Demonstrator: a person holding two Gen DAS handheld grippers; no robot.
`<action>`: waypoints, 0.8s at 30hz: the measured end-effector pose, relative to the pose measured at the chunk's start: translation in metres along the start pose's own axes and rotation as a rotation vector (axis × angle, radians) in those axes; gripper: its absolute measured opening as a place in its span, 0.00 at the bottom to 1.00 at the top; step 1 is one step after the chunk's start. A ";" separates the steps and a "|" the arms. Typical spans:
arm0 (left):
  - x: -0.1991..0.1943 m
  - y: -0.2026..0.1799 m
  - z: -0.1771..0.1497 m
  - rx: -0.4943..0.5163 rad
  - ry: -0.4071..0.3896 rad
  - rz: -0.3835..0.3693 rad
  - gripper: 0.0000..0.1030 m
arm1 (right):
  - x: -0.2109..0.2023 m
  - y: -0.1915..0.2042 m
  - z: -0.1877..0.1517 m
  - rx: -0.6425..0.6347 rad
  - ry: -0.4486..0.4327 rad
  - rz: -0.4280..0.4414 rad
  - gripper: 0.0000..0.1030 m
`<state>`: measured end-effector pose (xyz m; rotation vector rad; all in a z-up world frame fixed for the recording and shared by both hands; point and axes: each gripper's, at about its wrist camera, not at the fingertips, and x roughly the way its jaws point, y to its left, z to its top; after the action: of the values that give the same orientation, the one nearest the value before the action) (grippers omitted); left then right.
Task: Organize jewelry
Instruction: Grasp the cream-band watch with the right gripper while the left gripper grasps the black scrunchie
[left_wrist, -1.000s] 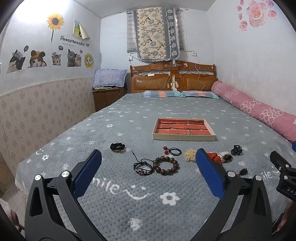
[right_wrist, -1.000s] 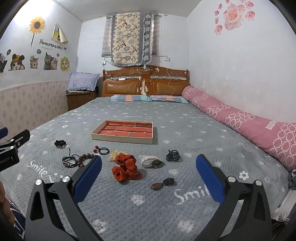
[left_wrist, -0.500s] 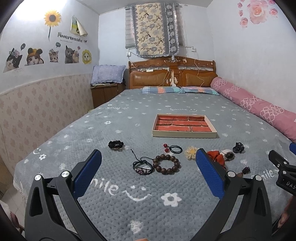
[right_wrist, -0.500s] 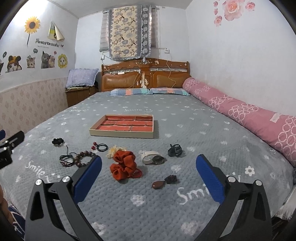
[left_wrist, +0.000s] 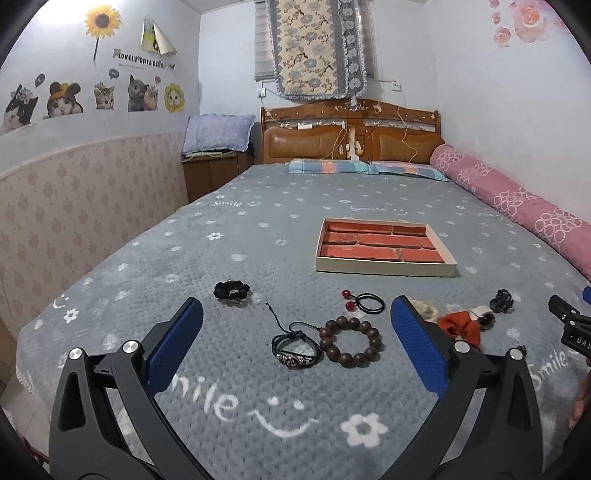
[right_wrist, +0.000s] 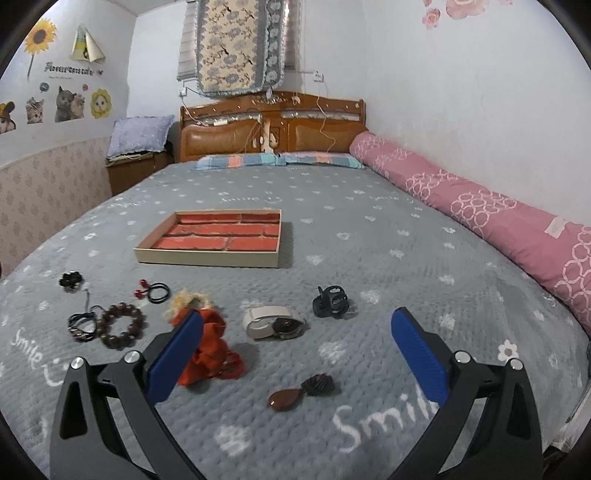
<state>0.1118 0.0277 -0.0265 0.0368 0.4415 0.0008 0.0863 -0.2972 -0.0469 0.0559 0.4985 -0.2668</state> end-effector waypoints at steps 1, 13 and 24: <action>0.008 0.002 0.001 0.000 0.004 0.008 0.95 | 0.010 -0.002 0.000 0.004 0.011 -0.001 0.96; 0.093 0.026 0.003 -0.005 0.095 0.010 0.95 | 0.090 -0.013 -0.011 -0.024 0.094 -0.036 0.96; 0.149 0.032 -0.013 -0.001 0.183 -0.024 0.95 | 0.128 -0.012 -0.026 -0.025 0.161 -0.043 0.96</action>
<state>0.2414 0.0616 -0.1010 0.0304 0.6244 -0.0188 0.1788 -0.3366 -0.1313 0.0421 0.6631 -0.3000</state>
